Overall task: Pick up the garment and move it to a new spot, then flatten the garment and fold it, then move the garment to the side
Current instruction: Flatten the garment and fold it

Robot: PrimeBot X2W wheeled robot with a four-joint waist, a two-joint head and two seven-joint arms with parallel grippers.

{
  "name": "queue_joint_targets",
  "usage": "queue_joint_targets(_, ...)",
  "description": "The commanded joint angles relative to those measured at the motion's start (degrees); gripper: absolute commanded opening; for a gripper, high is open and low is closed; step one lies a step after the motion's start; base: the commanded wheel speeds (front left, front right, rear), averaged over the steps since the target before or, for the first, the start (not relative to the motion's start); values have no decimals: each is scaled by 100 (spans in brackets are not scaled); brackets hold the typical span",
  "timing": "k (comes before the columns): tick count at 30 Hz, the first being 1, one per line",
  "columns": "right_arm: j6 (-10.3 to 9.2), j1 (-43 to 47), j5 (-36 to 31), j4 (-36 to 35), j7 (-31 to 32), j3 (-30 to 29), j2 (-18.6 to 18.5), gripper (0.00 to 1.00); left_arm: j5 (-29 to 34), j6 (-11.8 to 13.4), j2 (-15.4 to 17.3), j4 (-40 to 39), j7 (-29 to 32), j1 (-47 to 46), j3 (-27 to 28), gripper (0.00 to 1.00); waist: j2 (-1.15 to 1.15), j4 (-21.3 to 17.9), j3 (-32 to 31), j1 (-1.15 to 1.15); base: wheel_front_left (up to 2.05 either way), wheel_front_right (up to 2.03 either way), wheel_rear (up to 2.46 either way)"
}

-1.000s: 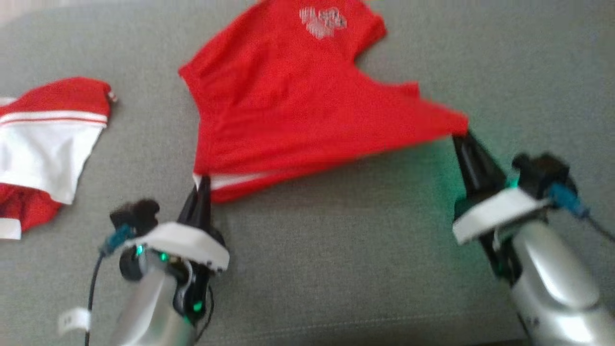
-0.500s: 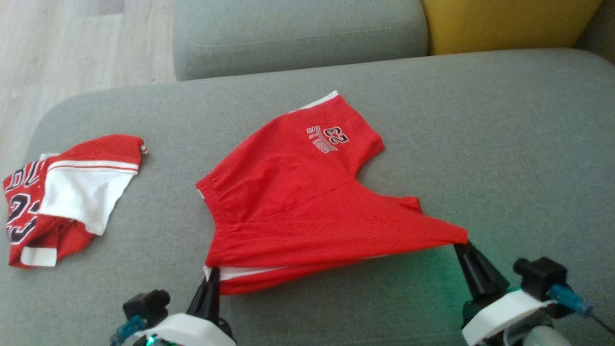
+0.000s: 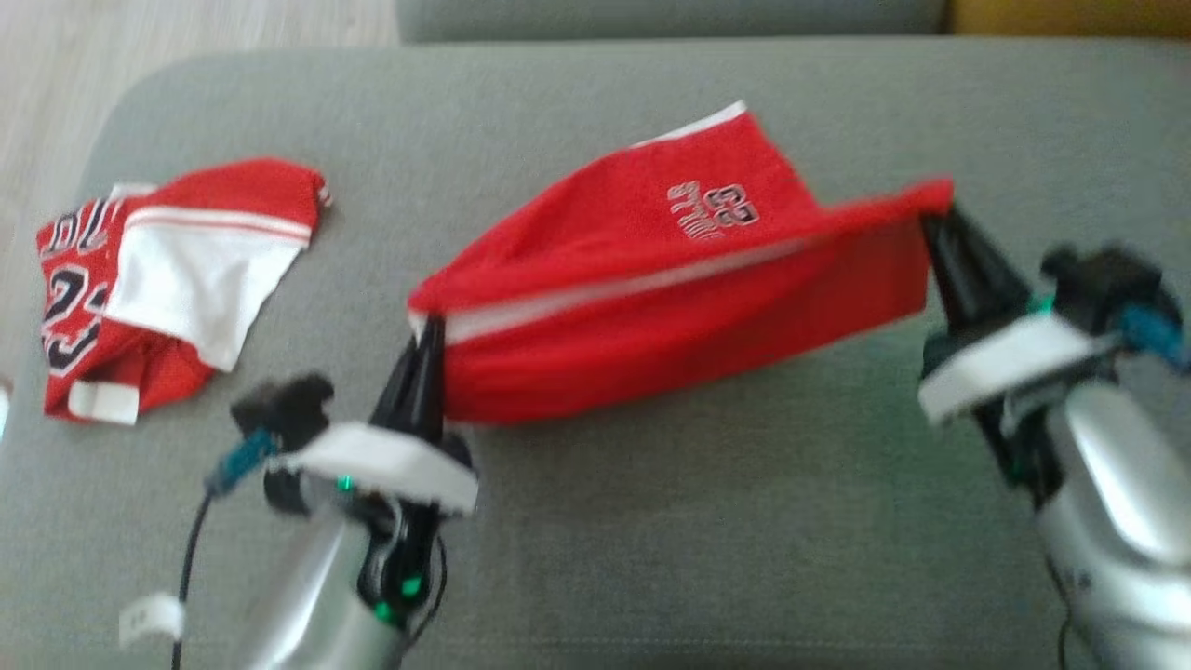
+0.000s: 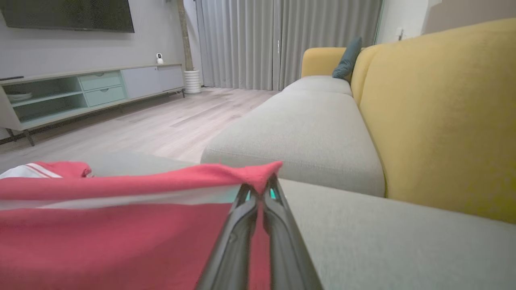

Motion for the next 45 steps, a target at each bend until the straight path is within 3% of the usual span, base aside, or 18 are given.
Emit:
queue_joint_targets(1, 36, -352, -61, -6, 8, 116, -69, 0, -80, 36, 94, -207, -36, -407, 105, 0, 0, 278, 403, 1, 0, 0, 0)
queue_joint_targets(13, 36, -2813, -548, 2240, -59, 305, 179, 0, -1007, 452, 94, -32, -36, -1881, -343, 0, 0, 750, 1548, 1, 0, 0, 0)
queue_joint_targets(22, 36, -3711, -1009, 3547, -320, 116, 366, 0, -1209, 697, 94, 135, -36, -2455, -700, 0, 0, 939, 1908, 1, 0, 0, 0)
queue_joint_targets(23, 36, -3785, -1048, 3677, -351, 78, 411, 13, -1243, 694, 94, 167, -36, -2490, -760, 26, 0, 941, 1924, 1, 0, 0, 0)
queue_joint_targets(24, 36, -3843, -1065, 3812, -369, 26, 465, 65, -1253, 691, 94, 203, -36, -2512, -833, 73, 0, 943, 1935, 1, 0, 0, 0)
queue_joint_targets(25, 36, -3892, -1080, 3927, -395, -23, 520, 100, -1257, 688, 94, 223, -36, -2525, -895, 100, 0, 942, 1946, 1, 0, 0, 0)
queue_joint_targets(36, 36, -3621, -1077, 4739, -563, -13, 702, 100, -640, 920, 94, 311, -36, -1813, -820, 100, 0, 812, 1538, 1, 0, 0, 0)
queue_joint_targets(44, 36, -3024, -669, 5204, 625, 360, 755, 100, -214, 1059, 94, 150, -36, -1235, -622, 100, 0, 832, 1167, 1, 0, 0, 0)
queue_joint_targets(45, 36, -2954, -545, 5214, 766, 377, 802, 76, -182, 1069, 94, 133, -36, -1186, -609, 100, 0, 839, 1138, 1, 0, 0, 0)
